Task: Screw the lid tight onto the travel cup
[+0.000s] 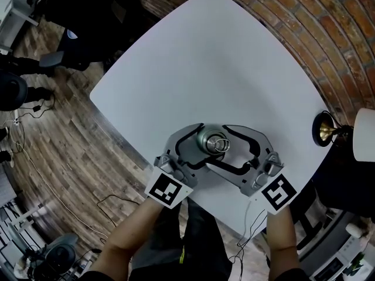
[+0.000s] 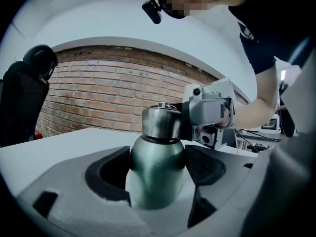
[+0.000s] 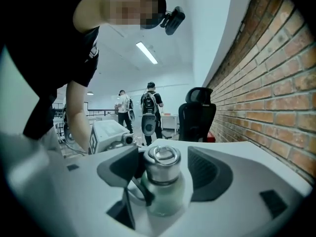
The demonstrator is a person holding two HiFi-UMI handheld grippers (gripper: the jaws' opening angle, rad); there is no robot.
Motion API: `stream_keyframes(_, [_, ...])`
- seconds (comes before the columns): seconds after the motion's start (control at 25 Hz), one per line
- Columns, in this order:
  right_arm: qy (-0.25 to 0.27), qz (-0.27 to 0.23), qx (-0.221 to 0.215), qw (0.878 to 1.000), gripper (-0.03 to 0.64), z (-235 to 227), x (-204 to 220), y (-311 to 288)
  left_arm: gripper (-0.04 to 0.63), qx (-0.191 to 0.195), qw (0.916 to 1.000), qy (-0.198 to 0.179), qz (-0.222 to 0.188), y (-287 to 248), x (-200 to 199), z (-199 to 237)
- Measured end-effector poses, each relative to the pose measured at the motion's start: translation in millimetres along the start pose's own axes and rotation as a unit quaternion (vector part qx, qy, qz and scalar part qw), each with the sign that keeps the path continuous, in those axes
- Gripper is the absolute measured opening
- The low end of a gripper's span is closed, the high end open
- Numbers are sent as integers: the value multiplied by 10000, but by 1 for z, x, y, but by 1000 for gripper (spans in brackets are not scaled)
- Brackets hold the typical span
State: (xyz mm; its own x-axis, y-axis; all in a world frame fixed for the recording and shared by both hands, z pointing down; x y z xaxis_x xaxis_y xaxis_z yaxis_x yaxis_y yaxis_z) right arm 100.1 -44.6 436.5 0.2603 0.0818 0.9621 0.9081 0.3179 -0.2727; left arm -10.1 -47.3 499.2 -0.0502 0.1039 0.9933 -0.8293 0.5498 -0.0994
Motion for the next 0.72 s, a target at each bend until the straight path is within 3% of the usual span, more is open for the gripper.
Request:
stream_keyframes(0.2, [-162, 4, 100, 9998, 288, -5, 3, -4, 347, 39, 10000, -26, 5, -2, -1, 0])
stream_keyframes(0.24, [-208, -48, 143, 9997, 262, -4, 2, -4, 347, 43, 10000, -19, 14, -1, 0, 0])
stream_keyframes(0.36, [-219, -165, 437, 9987, 259, -1, 0, -7, 347, 38, 10000, -27, 2, 0, -1, 1])
stream_keyframes(0.52, [-171, -273, 1403, 9896, 259, 10, -2, -10, 347, 27, 10000, -32, -15, -1, 0, 1])
stream_keyframes(0.64, [-240, -438, 2349, 9707, 259, 20, -1, -14, 347, 5, 10000, -30, -5, -2, 0, 1])
stream_keyframes(0.72, [-236, -476, 2701, 9614, 259, 24, 0, -16, 347, 1, 10000, -41, -14, -3, -1, 0])
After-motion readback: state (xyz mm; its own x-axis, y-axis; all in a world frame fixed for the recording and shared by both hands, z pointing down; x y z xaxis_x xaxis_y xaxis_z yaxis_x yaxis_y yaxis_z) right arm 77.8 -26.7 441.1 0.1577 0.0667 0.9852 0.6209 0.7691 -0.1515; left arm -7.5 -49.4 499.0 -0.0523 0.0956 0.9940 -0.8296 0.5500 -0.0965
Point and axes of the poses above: the fingertips, and each gripper's own axes: y backward along the fingers, z to its left, x out of its underside, the point moved 8 cm from there along y, backward along the fingers, and after that the axes turned 3 degrees about -x, right-handed, at the moved point
